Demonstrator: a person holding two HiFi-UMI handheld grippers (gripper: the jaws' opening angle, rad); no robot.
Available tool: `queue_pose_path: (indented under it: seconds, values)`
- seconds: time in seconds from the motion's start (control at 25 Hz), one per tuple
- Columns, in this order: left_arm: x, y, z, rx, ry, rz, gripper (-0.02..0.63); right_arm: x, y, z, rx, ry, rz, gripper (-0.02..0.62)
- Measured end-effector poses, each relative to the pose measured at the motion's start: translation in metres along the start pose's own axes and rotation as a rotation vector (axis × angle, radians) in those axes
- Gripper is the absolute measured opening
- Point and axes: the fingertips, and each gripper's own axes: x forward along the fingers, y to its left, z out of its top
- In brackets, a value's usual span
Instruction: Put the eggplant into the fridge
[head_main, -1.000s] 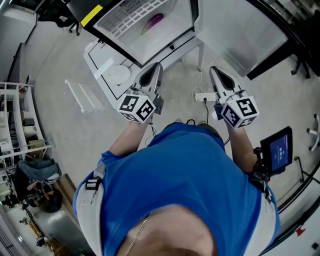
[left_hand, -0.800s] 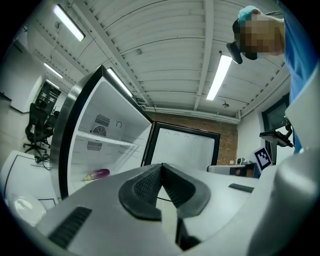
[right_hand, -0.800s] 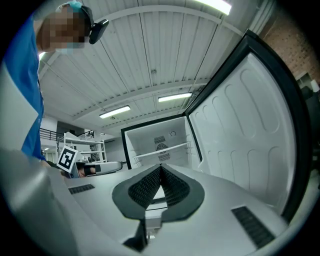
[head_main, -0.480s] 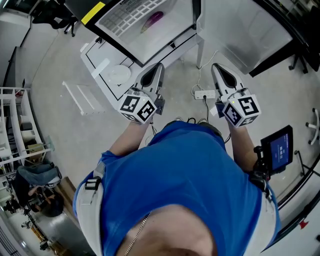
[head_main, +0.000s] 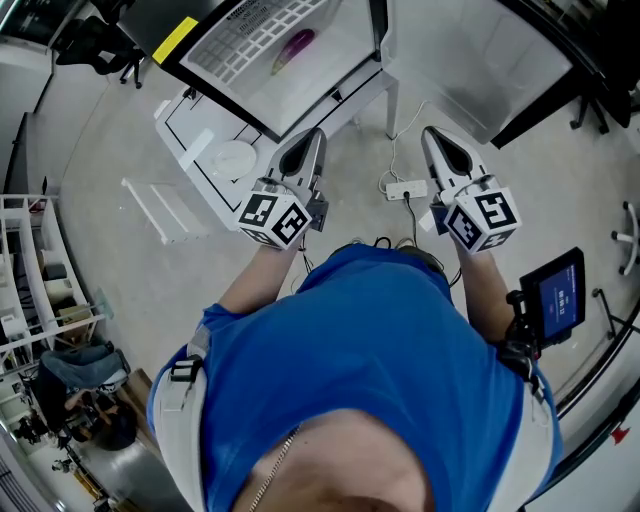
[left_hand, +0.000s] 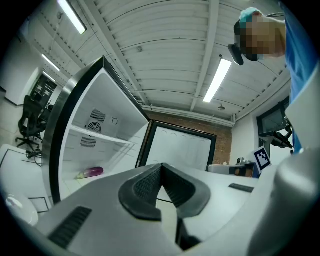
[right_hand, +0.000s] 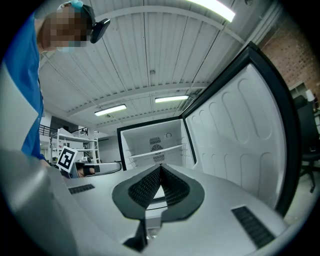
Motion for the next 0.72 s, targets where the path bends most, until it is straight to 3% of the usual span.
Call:
queue_pose_path:
  seconds: [0.4,0.72]
  values:
    - [0.031,-0.017,-0.005,-0.003,0.014,-0.057,0.008,-0.029,-0.046,0.005,-0.013,-0.009,-0.113,0.002]
    - [0.070,-0.040,-0.017,-0.005,0.024,-0.127,0.008,-0.078,-0.125,0.025,-0.077,-0.052,-0.301,0.002]
